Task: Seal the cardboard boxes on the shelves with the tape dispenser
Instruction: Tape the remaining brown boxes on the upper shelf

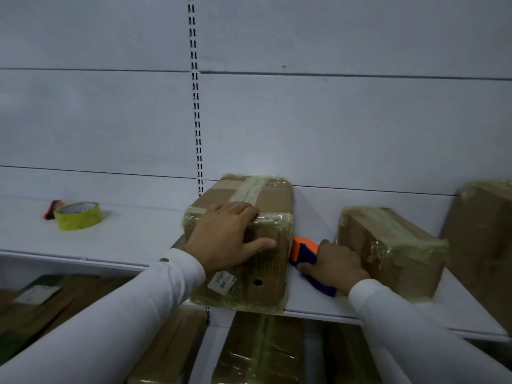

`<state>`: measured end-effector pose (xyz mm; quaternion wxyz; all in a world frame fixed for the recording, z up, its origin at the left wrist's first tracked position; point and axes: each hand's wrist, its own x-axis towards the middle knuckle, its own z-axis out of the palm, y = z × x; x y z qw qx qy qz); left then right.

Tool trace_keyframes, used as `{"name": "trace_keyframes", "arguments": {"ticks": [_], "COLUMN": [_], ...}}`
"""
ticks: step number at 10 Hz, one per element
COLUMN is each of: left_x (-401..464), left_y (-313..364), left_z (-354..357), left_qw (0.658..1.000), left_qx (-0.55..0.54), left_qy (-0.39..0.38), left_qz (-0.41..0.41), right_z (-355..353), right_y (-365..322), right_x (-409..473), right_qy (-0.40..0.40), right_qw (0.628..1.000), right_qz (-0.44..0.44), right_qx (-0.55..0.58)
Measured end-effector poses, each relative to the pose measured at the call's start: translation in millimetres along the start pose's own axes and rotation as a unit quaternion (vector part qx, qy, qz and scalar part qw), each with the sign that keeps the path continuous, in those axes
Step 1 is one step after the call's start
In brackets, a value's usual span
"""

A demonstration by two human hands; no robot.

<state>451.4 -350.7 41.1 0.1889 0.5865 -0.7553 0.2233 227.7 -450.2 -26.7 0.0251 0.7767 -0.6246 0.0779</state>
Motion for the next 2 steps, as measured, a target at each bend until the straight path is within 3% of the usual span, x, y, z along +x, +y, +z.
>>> {"name": "trace_keyframes", "arguments": {"ticks": [1, 2], "left_x": [-17.2, -33.1], "left_y": [-9.3, -17.4], "left_z": [-12.8, -24.1], "left_qw": [0.999, 0.998], "left_qx": [-0.028, -0.055], "left_qy": [0.011, 0.01], "left_qz": [0.023, 0.018], "right_z": [-42.5, -73.3], "right_y": [1.3, 1.1], "right_x": [-44.8, -80.6], "right_qy": [0.034, 0.097], "right_qw": [0.986, 0.949], "right_qz": [-0.037, -0.049], "right_qx": [0.158, 0.295]}}
